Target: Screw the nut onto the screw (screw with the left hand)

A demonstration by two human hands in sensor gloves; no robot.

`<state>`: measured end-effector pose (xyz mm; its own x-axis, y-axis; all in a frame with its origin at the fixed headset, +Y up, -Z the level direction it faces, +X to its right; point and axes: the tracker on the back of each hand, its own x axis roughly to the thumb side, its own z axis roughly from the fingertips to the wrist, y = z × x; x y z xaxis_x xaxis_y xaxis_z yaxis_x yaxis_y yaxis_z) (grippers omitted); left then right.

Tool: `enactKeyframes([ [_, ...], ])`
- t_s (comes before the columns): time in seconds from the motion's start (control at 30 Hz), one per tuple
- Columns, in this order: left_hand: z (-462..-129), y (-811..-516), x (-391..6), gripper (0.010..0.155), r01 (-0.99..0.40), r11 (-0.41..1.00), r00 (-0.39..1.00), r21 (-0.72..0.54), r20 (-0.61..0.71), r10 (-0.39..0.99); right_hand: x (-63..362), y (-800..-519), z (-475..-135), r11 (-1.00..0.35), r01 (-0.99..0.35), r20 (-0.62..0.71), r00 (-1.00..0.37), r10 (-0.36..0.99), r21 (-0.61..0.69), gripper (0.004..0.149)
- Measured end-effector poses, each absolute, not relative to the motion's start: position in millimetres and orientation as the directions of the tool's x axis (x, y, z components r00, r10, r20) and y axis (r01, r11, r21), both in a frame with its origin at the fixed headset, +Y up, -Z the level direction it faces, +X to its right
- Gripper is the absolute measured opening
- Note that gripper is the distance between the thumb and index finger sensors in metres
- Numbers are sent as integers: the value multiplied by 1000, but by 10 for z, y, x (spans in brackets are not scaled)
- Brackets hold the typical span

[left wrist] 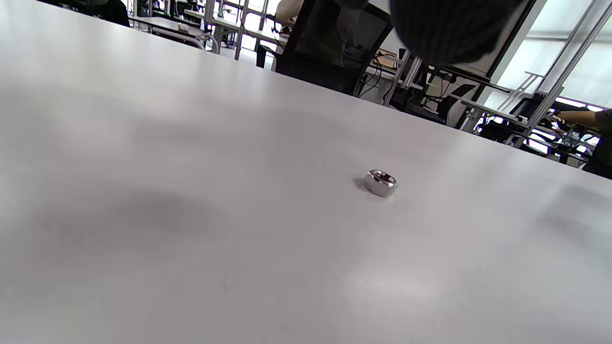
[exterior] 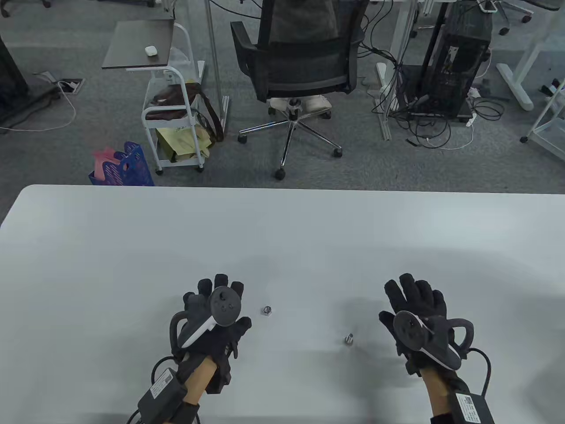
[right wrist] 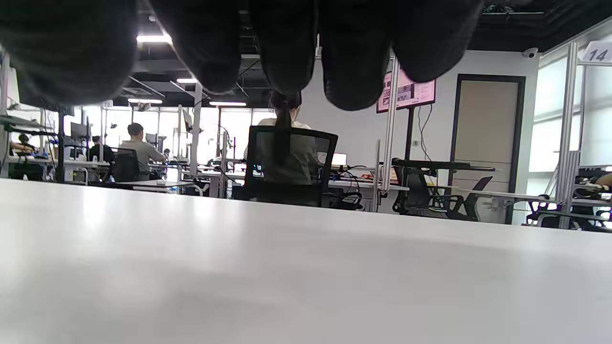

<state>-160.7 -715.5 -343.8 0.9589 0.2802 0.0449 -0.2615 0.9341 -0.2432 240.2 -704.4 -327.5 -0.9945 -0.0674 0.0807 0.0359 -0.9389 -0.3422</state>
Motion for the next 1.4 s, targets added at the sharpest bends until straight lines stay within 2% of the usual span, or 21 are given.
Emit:
enactKeyframes([
  [0.23,-3404,-7102,-1571,83,-290,921,946,-259,66,317,2254,-6977,-3221,-931,-74,160,-987,17,-359,66],
  [0.37,-3400,-7114,-1562,82,-307,912,939,-273,65,336,2061,-7053,-3235,-948,-164,236,-967,99,-273,66],
  [0.47,-3408,-7146,-1555,82,-305,906,939,-293,67,338,1898,-7116,-3237,-963,-160,277,-956,97,-216,66],
  [0.67,-3432,-7251,-1541,82,-343,865,921,-367,47,386,1594,-7342,-3237,-994,-90,331,-941,66,-58,67],
  [0.73,-3431,-7274,-1528,82,-342,857,921,-385,46,388,1540,-7380,-3241,-998,-50,333,-942,33,-42,66],
  [0.87,-3417,-7291,-1490,82,-348,843,916,-411,44,400,1501,-7413,-3246,-999,7,326,-945,-23,-50,61],
  [1.03,-3392,-7274,-1452,82,-346,846,915,-406,54,400,1522,-7450,-3255,-998,28,313,-949,-43,-51,49],
  [1.17,-3390,-7275,-1448,82,-342,846,917,-409,51,396,1545,-7412,-3244,-997,49,317,-946,-66,-60,50],
  [1.27,-3384,-7271,-1457,82,-350,843,914,-409,46,402,1567,-7310,-3223,-993,10,320,-946,-47,-118,47],
  [1.4,-3385,-7281,-1459,82,-355,838,913,-415,37,405,1587,-6997,-3173,-967,-125,312,-949,52,-221,48],
])
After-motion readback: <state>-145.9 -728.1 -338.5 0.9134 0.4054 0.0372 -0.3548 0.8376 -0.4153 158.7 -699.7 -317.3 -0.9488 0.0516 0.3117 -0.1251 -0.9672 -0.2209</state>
